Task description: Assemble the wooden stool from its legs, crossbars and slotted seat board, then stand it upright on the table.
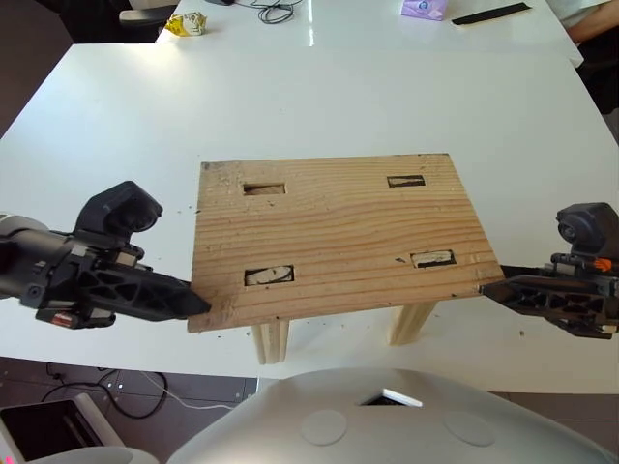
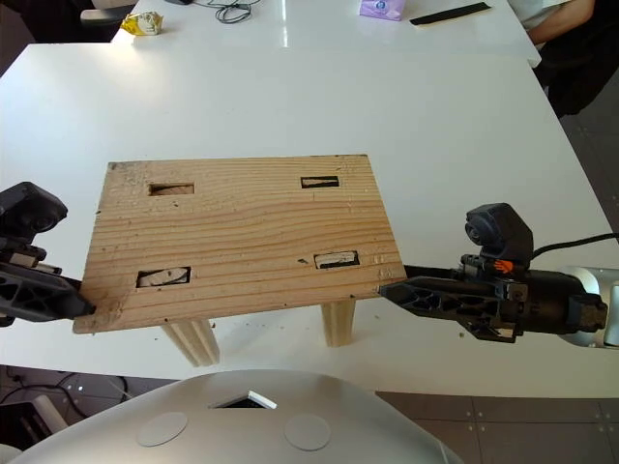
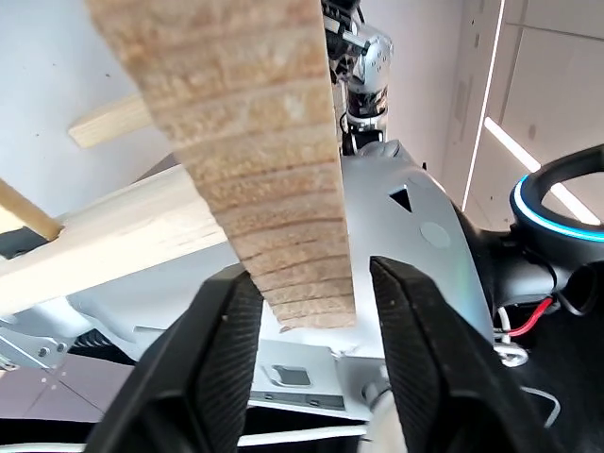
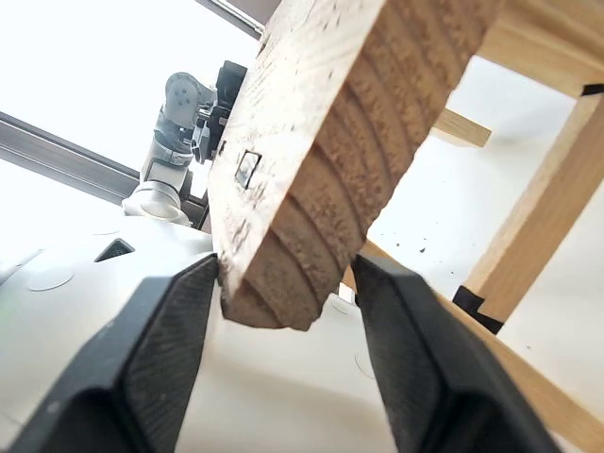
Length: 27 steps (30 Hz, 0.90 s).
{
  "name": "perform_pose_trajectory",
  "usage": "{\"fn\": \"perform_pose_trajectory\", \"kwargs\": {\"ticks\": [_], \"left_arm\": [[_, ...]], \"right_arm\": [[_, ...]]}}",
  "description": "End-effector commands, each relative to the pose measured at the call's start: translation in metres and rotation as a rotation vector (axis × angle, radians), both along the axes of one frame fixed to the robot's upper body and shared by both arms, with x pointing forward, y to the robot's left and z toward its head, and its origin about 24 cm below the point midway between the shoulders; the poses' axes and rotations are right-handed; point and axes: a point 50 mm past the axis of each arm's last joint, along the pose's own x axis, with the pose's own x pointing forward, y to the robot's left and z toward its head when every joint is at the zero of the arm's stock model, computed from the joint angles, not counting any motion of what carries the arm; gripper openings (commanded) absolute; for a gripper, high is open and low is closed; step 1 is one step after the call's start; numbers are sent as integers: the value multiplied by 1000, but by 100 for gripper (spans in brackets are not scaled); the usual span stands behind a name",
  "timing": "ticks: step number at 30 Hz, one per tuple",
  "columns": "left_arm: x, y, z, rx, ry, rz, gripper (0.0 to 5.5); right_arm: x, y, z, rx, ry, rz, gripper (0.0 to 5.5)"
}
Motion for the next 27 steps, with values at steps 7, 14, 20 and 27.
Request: {"fn": "perform_pose_trajectory", "kwargs": {"ticks": [7,14,20,27], "left_arm": [[38,12,-28,105,-127,120,368],[45,11,-18,-49,-297,197,458],[46,35,1,-85,-459,376,458],[0,49,-36,91,-439,217,458]], "right_arm": [[-2,-3,-1,-65,-17,-55,424],[15,-11,4,-110,-102,-159,508],[12,-28,12,-136,-97,-214,508],[-29,-34,-4,-195,25,-290,508]]}}
